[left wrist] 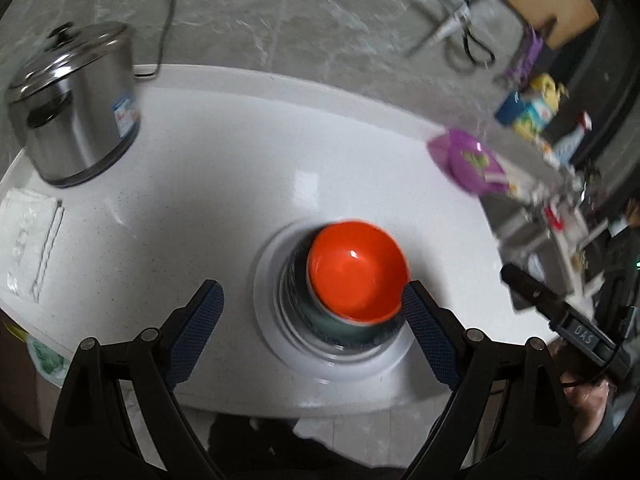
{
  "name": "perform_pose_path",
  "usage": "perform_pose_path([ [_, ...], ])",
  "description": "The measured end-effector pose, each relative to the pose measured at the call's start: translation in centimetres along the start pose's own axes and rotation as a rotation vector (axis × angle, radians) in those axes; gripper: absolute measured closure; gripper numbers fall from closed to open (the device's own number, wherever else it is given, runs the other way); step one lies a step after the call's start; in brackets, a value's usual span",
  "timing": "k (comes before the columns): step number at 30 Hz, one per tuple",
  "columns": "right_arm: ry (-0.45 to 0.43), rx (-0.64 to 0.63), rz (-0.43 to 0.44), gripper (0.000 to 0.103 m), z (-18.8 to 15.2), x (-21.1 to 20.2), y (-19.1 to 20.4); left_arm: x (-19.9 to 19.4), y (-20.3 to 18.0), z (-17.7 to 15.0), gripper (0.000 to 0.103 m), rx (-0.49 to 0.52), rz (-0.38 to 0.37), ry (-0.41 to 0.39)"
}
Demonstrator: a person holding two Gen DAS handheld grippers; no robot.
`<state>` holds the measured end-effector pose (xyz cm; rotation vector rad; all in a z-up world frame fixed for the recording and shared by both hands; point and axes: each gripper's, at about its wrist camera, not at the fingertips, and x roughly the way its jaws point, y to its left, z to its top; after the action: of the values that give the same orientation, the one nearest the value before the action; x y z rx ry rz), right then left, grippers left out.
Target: Organize plates and bowls
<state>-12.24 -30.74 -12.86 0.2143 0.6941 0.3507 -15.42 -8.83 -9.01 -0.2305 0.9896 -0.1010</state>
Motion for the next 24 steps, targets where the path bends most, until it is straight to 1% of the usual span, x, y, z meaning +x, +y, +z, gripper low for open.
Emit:
perform_pose_path([
  [1,-0.016,-0.014,-0.017,0.016,-0.1,-0.4,0.4,-0.2,-0.5,-0.1,0.013,0.026,0.025,-0.004],
  [2,-0.029,-0.019,-0.031,0.016,-0.2,-0.5,0.7,-0.3,-0.8,-0.2,0.013,0.037,0.025,-0.004],
  [5,-0.064,-0.022,-0.084,0.016,-0.5,-1.0,1.6,-0.3,-0.8,-0.1,0.013,0.017,-0.036,-0.008],
  [8,-0.078,-0.022,-0.14,0.016,-0.7,-1.0,2.7,0.6,-0.9,0.7,0.013,0.054,-0.042,0.016],
  [10,-0.067,-0.014,-0.192,0.016,-0.7,-0.9,3.6,0.9,-0.8,1.3,0.013,0.067,-0.064,0.016],
  [11,-0.063,-0.005,-0.207,0.016,-0.8,-0.9,4.0,0.9,-1.0,1.3,0.013,0.078,-0.048,0.017],
  [13,-0.047,0.014,-0.229,0.016,-0.9,-0.7,4.6,1.4,-1.5,1.4,0.013,0.137,0.038,0.023],
  [14,-0.032,0.022,-0.248,0.016,-0.9,-0.6,4.9,1.8,-1.8,1.2,0.013,0.186,0.13,0.027],
  [15,-0.012,0.028,-0.257,0.016,-1.0,-0.4,5.2,2.1,-2.1,1.0,0.013,0.221,0.195,0.035],
  [16,0.012,0.034,-0.26,0.016,-1.0,-0.2,5.4,2.4,-2.1,1.0,0.013,0.228,0.205,0.049],
  [19,0.039,0.038,-0.279,0.016,-1.1,-0.3,6.3,2.6,-1.5,1.0,0.012,0.202,0.188,0.083],
  [24,0.052,0.052,-0.3,0.016,-0.9,-0.5,6.9,1.9,-0.9,1.5,0.012,0.19,0.166,0.075],
])
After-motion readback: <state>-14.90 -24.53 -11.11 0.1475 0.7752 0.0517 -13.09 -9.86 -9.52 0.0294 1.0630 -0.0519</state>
